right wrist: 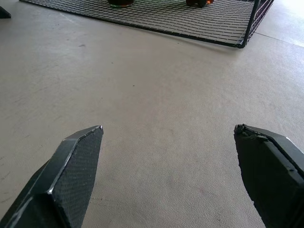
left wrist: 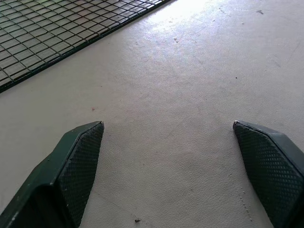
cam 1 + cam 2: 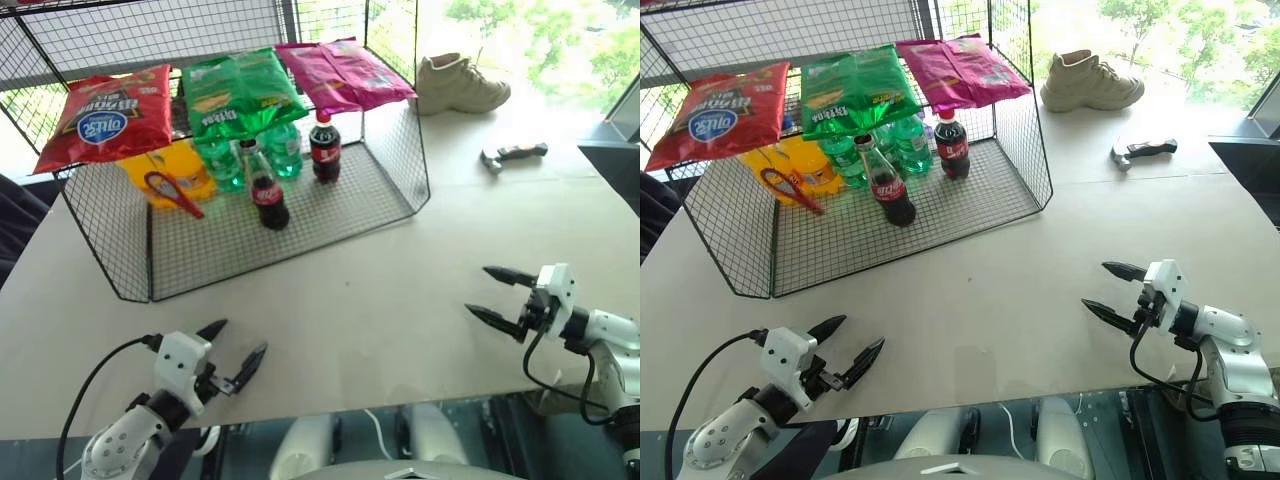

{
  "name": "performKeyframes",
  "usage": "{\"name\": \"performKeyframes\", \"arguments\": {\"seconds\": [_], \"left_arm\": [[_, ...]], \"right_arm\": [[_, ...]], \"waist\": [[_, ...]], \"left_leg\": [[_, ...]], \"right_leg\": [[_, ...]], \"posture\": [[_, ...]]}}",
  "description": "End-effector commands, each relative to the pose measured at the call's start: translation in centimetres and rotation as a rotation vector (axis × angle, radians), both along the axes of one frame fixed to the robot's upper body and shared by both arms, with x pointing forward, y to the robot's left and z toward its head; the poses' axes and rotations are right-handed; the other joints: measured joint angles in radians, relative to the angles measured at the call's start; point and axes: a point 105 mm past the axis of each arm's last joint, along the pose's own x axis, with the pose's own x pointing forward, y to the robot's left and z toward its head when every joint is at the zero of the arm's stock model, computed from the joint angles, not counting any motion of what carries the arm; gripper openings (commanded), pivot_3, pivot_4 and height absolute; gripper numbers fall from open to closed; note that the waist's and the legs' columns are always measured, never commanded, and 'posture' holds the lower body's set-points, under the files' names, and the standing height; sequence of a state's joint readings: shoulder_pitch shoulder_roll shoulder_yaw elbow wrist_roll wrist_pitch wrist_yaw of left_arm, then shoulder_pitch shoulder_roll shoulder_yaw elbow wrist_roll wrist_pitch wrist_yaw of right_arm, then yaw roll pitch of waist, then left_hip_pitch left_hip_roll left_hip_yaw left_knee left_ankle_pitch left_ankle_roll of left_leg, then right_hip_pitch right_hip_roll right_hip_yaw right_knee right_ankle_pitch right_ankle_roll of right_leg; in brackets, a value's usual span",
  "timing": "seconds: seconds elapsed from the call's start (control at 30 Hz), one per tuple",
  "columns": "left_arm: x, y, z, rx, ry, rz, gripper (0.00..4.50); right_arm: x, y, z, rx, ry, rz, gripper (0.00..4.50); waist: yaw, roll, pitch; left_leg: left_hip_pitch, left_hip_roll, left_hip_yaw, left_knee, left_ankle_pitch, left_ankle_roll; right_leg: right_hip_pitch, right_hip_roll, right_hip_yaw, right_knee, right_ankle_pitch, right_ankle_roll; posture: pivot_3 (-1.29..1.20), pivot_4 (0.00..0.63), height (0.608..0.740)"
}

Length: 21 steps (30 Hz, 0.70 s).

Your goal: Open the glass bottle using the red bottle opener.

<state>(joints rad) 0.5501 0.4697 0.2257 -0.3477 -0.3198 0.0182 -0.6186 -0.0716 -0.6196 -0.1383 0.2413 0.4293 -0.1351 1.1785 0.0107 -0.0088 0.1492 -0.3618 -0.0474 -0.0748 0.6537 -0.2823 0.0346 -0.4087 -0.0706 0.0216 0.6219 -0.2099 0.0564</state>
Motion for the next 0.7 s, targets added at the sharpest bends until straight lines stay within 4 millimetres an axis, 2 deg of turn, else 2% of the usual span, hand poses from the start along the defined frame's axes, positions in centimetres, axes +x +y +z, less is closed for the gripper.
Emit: {"name": "performKeyframes", "arguments": {"seconds": [0.03,0.7], "left_arm": [[0.04,-0.01,0.58,0.000,-0.018,-0.005,4.50],[0.61,0.03,0.46,-0.005,-0.034,-0.003,4.50]], "right_arm": [[0.10,-0.61,1.01,-0.015,-0.037,-0.002,4.44],[-0.25,-0.29,0.65,-0.017,-0.038,-0.010,4.44]], "waist": [[0.000,0.000,0.000],[0.001,-0.002,0.002]], "left_leg": [[0.000,0.000,0.000,0.000,0.000,0.000],[0.000,0.000,0.000,0.000,0.000,0.000]], "right_leg": [[0.000,0.000,0.000,0.000,0.000,0.000],[0.000,0.000,0.000,0.000,0.000,0.000]], "posture": [[0.00,0.150,0.740],[0.00,0.150,0.740]]}}
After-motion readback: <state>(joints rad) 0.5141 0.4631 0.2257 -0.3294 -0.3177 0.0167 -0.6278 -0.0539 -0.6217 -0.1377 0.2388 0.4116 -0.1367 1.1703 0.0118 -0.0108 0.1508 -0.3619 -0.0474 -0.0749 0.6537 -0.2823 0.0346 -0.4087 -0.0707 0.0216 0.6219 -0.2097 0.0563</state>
